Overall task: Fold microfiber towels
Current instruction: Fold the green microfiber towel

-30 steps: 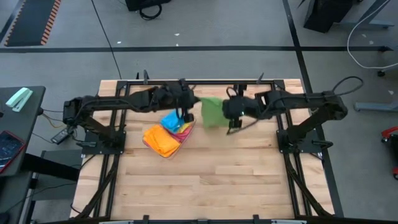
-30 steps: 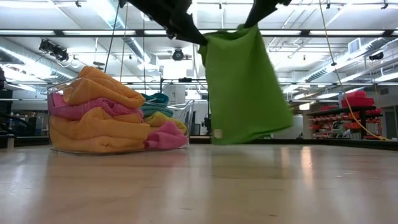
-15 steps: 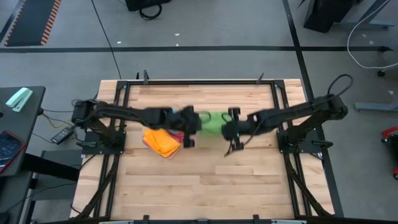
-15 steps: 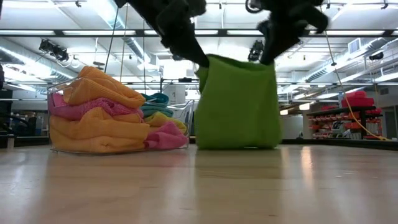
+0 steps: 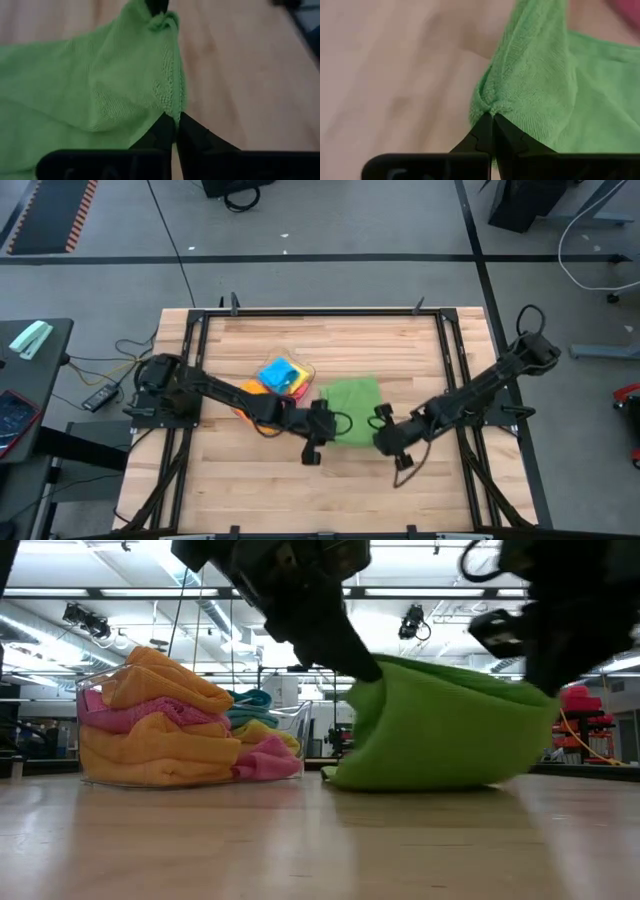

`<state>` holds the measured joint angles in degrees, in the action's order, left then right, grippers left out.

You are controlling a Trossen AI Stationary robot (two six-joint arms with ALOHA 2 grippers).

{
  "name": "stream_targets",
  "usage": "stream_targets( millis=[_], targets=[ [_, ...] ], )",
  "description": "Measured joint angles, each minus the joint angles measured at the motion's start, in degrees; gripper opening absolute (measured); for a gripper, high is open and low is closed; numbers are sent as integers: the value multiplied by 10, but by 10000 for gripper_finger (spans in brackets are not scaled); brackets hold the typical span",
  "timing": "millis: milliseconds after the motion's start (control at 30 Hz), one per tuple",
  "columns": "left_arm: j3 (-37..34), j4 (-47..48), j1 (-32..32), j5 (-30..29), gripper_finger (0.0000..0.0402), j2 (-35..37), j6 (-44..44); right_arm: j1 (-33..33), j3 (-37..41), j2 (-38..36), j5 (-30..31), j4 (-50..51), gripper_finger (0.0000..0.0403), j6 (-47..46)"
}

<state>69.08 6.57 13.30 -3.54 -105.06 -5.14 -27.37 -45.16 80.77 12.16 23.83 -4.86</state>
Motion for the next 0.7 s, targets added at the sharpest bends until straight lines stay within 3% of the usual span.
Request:
stream_targets(
  millis=[200,433,700],
  targets=[
    [0,-35,22,28,32,-33,-48,-56,41,0,-30,-68,12,-8],
    [0,-82,33,69,15,-41,-60,-72,37,0,-66,-89,12,-14],
    [0,-63,-11,62,35,-24,-29,-38,27,-6,25,-29,12,-19]
  ],
)
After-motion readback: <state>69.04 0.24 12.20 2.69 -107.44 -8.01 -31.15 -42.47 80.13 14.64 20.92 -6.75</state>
